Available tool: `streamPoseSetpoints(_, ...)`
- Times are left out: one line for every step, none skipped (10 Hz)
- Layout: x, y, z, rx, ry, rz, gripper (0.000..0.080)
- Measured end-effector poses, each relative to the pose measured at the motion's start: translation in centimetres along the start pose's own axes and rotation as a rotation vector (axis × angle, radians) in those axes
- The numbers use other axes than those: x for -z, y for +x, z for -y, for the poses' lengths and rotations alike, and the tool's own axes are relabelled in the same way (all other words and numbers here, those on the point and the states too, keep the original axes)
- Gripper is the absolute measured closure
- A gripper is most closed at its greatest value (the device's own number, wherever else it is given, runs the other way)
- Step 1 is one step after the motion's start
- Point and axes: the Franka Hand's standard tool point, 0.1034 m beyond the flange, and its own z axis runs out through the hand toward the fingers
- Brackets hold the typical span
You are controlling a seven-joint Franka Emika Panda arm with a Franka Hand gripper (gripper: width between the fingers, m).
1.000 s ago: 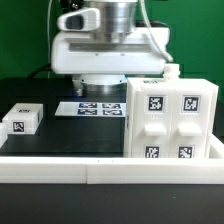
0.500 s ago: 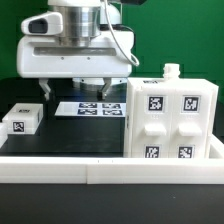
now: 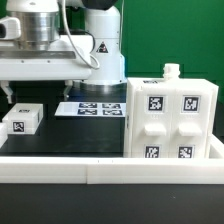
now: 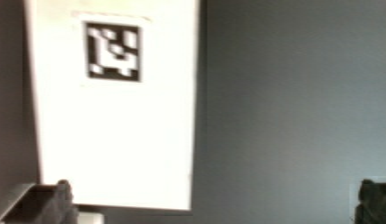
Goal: Assemble cabinet
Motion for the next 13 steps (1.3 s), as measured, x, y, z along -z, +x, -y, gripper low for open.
streamPoseSetpoints(-0.4,-0.5,-1.0,-0.008,-0.003,0.002,0.0002)
streamPoseSetpoints(-0.7,-0.7,-1.2,-0.012,-0.004,0.006,0.0002)
streamPoseSetpoints(-0.9,-0.7,-1.0,-0.009,-0.004,0.009,0.0002)
streamPoseSetpoints(-1.1,-0.9,-1.2,-0.008,-0.006,0.009,0.0002)
streamPoseSetpoints(-1.4,-1.1,-1.5,-0.007,-0.011,0.01,0.0002)
streamPoseSetpoints(-2.0,-1.5,-1.8,-0.006,-0.018,0.013,0.0002)
streamPoseSetpoints(-2.4,-1.8,-2.0,-0.004,-0.019,0.019,0.0002)
streamPoseSetpoints(-2.8,-1.9,-2.2,-0.003,-0.025,0.019,0.0002)
streamPoseSetpoints(-3.3,-2.0,-2.1,-0.001,-0.028,0.024,0.0002)
streamPoseSetpoints(-3.7,-2.1,-2.1,0.0,-0.032,0.025,0.0002)
streamPoseSetpoints(-4.0,-2.3,-2.2,0.003,-0.032,0.032,0.0002)
streamPoseSetpoints(-4.0,-2.4,-2.3,0.004,-0.032,0.033,0.0002)
streamPoseSetpoints(-4.1,-2.4,-2.4,0.004,-0.034,0.032,0.0002)
